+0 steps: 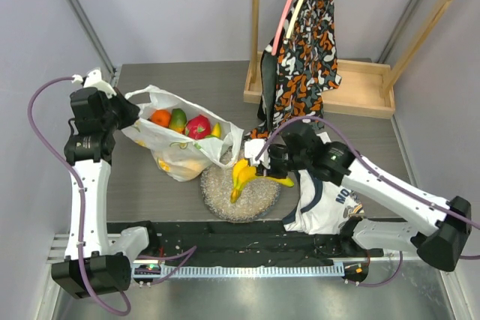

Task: Take the fake fruits out of the plastic bag
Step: Place the fake fruit on the plate, then adjust the plastic bag at the center of the board.

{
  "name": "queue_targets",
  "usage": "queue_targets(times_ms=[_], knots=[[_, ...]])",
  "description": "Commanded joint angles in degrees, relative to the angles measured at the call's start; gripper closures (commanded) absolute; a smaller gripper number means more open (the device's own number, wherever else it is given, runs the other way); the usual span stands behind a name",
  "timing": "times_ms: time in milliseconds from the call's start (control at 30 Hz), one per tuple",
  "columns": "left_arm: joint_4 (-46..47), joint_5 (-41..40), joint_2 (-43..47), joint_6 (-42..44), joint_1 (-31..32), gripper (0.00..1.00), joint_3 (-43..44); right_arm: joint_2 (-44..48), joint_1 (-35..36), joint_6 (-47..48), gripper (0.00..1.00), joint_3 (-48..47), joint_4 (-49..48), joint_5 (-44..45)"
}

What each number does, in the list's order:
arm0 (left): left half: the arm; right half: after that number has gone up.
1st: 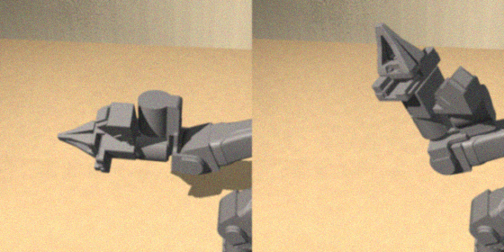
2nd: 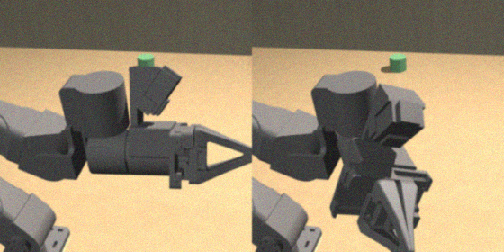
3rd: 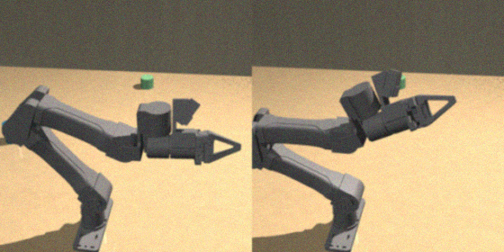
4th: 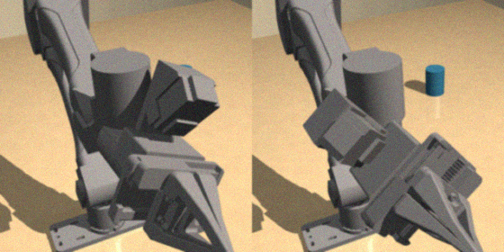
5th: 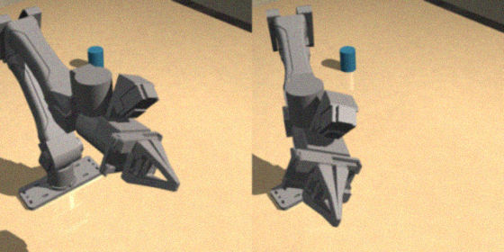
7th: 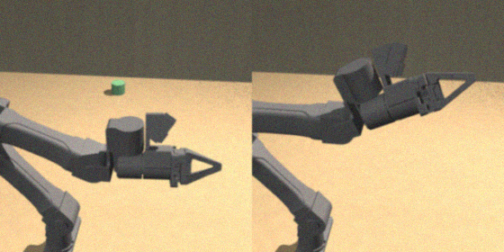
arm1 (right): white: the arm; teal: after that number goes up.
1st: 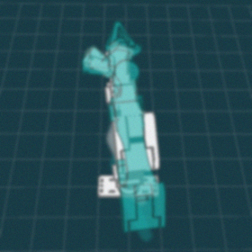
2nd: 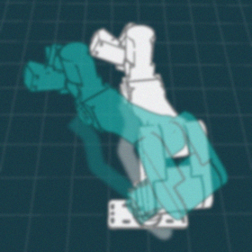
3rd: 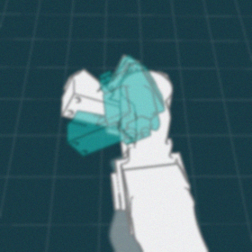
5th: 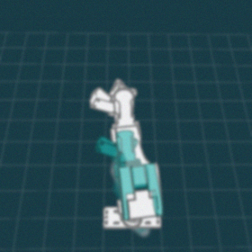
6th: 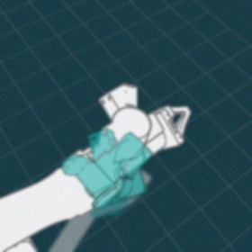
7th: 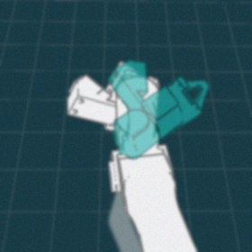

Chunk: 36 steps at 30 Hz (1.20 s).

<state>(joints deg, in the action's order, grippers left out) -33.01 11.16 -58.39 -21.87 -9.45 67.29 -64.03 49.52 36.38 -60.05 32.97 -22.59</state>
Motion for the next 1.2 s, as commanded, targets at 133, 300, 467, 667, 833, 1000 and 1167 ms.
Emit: queue_targets(times_ms=[133,300,467,667,833,1000,1167], knots=[[1.9,3.5,-2.2,3.5,-0.6,1.0,2.3,-10.7,-4.4,-0.4,0.99,8.3,-23.6,3.0],[-1.2,4.7,-3.7,9.0,-0.6,1.0,3.3,-17.8,-6.7,-5.0,0.99,5.5,-30.4,-0.2],[-5.3,4.8,-2.6,13.8,-0.6,1.0,1.6,-21.1,-7.2,-7.5,0.99,5.6,-32.4,-2.3],[-4.5,7.8,-0.2,13.1,-0.6,1.0,-0.1,-21.9,-7.2,-9.8,0.31,3.8,-25.9,-2.5],[-5.9,11.9,5.8,13.7,-0.6,1.0,-4.1,-17.2,-7.3,-14.0,0.17,-14.7,-7.7,-1.8],[-9.9,12.8,12.7,14.7,-0.6,1.0,-10.1,-15.0,-7.2,-19.9,0.2,-26.2,-5.2,-1.5],[-13.0,11.4,17.7,16.4,-0.6,1.0,-11.0,-21.7,-3.7,-20.6,0.35,-22.1,-22.8,-5.0]])
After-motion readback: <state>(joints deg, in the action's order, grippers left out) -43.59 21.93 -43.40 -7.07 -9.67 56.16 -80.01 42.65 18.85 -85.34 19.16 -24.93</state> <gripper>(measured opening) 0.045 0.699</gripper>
